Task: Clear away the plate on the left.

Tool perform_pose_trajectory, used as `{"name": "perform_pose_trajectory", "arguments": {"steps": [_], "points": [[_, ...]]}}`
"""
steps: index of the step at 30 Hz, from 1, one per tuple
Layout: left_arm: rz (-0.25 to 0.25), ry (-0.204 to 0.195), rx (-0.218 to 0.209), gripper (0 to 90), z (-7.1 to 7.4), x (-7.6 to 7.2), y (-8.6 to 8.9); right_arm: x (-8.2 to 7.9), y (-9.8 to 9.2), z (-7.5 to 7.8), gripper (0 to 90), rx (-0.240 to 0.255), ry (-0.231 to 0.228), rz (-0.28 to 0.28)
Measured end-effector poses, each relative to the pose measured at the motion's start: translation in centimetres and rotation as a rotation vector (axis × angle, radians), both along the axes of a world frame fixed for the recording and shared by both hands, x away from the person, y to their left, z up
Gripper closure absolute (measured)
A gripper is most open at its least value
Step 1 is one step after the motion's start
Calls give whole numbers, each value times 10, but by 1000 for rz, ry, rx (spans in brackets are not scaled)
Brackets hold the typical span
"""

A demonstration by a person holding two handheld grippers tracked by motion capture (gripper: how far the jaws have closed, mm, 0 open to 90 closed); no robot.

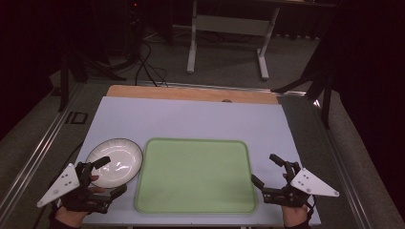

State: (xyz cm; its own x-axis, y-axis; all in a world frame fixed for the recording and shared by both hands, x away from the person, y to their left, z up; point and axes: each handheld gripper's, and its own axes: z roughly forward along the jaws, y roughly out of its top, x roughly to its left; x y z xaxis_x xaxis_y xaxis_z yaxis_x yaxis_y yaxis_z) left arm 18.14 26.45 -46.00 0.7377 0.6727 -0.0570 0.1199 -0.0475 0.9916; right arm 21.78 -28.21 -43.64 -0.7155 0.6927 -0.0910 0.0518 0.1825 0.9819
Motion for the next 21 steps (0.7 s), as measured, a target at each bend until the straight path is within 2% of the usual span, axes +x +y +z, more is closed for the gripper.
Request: {"name": "perform_pose_trajectory", "arguments": {"steps": [6,15,18,21], "points": [[6,7,-1,10,-3,1,1,-2,4,-3,118,-30,5,24],[-38,13,9,8,1,-2,-8,-1,1,-3,118,-18,13,16],[-29,3,41,1,6,-6,-13,-3,1,-1,118,-13,1,24],[-41,1,66,0,10,-9,-17,-4,2,1,118,-5,-1,34]]}}
